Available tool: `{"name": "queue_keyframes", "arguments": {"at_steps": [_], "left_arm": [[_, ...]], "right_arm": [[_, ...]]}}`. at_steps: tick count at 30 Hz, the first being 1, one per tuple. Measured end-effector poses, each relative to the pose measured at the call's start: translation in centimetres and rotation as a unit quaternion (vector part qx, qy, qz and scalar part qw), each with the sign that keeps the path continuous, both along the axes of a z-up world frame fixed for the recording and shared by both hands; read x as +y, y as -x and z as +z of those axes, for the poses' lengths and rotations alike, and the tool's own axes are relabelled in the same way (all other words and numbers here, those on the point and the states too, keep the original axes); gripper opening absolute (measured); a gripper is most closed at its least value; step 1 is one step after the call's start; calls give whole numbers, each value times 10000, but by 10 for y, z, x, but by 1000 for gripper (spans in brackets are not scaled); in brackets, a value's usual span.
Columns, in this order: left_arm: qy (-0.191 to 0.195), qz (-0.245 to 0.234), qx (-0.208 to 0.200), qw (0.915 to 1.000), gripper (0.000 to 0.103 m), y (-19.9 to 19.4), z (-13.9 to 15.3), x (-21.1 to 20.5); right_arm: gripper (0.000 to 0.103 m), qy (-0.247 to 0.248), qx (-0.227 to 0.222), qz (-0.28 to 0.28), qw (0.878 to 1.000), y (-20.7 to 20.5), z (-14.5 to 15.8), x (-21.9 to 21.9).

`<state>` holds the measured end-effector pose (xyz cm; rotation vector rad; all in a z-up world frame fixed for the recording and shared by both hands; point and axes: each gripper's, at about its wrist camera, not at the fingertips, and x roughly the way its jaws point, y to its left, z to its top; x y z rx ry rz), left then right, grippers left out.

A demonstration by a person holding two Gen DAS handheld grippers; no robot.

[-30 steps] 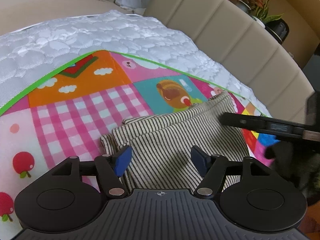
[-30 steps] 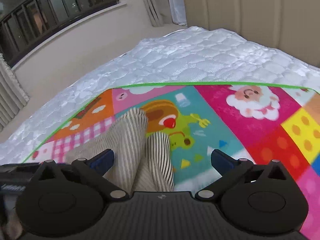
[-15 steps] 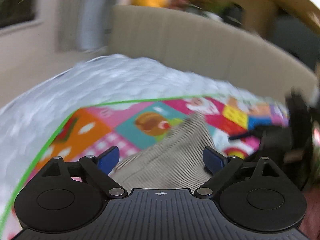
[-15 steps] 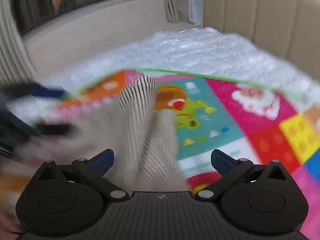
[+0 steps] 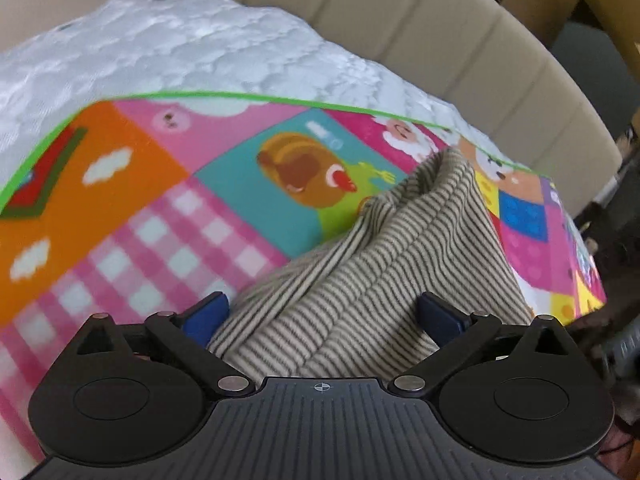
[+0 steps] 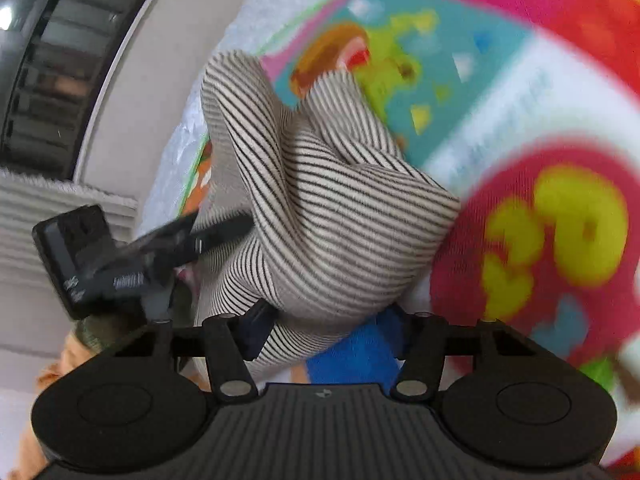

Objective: Fold clothes
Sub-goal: 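Lift the folded shirt bundle with the right tool and flip it over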

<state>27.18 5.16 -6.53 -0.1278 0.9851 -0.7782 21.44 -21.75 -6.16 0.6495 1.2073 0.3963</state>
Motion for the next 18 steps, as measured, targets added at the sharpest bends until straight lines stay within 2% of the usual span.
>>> {"name": "queue_keyframes", "arguments": {"at_steps": [5, 9, 12, 15, 17, 18], "left_arm": [[-32, 18, 194, 9998, 96, 16, 3, 6], [-134, -390, 389, 9984, 96, 44, 4, -15], [42, -722, 548, 9959, 96, 69, 1, -41], [331, -1131, 699, 9906, 94, 94, 2, -65], [241, -1414, 541, 9882, 94, 108, 13, -74], [213, -1420, 465, 9885, 95, 112, 19, -73]], "right_arm": [[57, 562, -701, -198, 9958, -33, 26, -17], [57, 1218, -1305, 289, 9835, -63, 40, -3], [58, 1487, -1736, 424, 9726, -75, 51, 6], [66, 1312, -1879, 302, 9729, -73, 62, -2], [75, 1383, -2119, 354, 9668, -60, 71, -5], [76, 1523, -2279, 412, 9608, -50, 76, -6]]}}
